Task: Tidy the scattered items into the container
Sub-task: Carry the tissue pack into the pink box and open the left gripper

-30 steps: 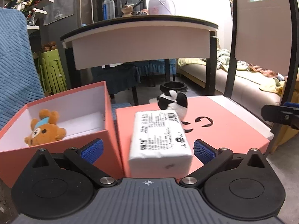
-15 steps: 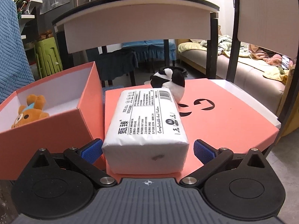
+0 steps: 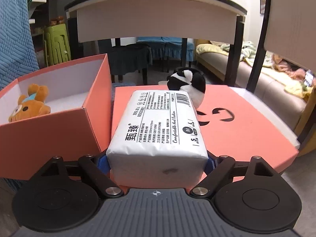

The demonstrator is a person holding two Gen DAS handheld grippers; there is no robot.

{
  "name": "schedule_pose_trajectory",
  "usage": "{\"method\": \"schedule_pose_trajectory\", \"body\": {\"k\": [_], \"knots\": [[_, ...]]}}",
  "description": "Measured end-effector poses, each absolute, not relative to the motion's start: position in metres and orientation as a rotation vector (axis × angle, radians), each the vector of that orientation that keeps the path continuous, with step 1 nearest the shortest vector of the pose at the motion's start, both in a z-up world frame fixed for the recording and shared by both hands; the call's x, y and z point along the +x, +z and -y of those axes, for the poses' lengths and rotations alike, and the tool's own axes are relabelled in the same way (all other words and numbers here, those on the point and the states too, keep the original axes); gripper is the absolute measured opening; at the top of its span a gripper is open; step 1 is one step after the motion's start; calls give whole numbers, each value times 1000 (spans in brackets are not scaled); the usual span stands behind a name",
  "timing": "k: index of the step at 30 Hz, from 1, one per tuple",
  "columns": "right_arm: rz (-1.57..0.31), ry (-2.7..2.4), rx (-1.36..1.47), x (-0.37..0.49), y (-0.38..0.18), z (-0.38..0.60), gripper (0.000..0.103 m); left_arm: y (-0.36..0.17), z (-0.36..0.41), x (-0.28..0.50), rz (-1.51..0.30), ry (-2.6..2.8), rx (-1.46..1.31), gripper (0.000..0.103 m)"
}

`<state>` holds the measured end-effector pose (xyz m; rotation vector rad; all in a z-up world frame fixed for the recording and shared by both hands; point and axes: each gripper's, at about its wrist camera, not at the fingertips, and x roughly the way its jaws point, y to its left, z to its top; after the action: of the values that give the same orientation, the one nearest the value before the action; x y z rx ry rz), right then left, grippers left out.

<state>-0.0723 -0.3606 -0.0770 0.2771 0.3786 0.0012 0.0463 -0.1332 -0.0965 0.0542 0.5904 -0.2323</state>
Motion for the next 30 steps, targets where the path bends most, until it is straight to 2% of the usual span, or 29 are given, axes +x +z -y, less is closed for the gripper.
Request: {"method": "schedule_pose_trajectory", "body": {"k": [17, 30], "knots": [[-404, 40, 307, -59, -84, 350, 103, -7, 82, 38, -435, -220, -51, 88], [-448, 95, 340, -47, -95, 343, 103, 31, 25, 120, -429, -5, 12, 88]]}}
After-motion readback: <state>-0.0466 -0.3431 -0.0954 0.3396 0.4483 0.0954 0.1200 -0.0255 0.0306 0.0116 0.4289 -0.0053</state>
